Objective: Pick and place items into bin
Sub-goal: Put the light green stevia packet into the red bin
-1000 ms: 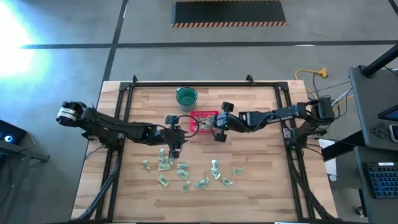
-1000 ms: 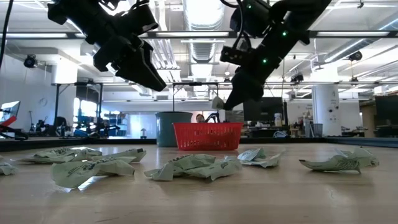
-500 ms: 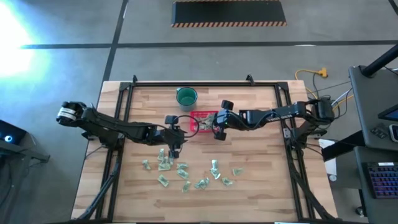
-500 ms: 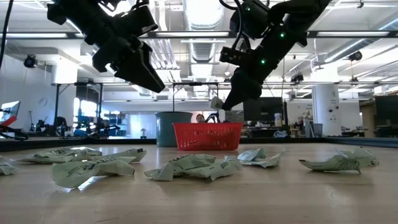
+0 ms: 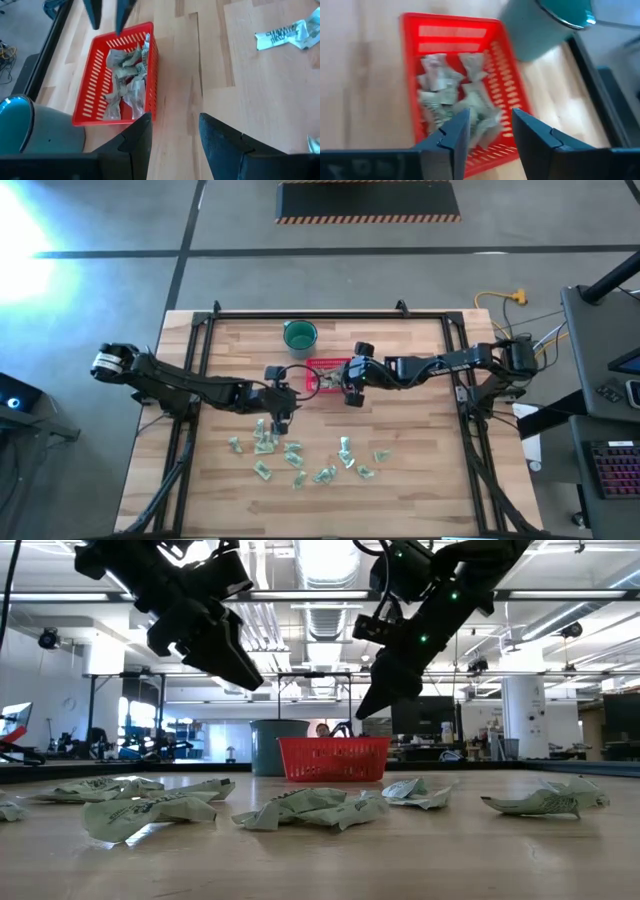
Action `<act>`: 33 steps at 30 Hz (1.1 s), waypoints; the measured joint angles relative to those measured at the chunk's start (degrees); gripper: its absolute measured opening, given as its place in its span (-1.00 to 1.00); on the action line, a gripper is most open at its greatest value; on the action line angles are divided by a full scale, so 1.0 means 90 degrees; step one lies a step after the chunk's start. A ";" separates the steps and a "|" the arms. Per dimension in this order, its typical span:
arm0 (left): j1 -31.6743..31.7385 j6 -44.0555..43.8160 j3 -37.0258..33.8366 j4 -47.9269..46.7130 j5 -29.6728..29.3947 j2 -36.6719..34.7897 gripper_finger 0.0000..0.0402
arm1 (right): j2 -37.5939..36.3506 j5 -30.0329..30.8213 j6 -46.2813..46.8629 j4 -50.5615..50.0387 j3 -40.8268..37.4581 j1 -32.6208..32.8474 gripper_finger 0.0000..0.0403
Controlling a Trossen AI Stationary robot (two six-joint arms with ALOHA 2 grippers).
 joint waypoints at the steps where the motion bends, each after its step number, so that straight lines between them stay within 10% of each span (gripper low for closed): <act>1: -0.0009 -0.0071 -0.0001 -0.0002 0.0001 0.0000 -0.27 | 0.0000 -0.0182 -0.0074 0.0007 0.0000 0.0006 -0.32; 14: -0.0243 -0.0681 -0.0003 -0.0209 0.0761 0.0000 -0.27 | 0.0000 -0.2450 -0.0975 0.0339 -0.0010 0.0029 -0.44; 33: -0.1444 -0.1822 -0.0016 0.0247 0.0862 0.0767 -0.27 | 0.0000 -0.3435 -0.1119 0.0301 -0.0131 0.0158 -0.50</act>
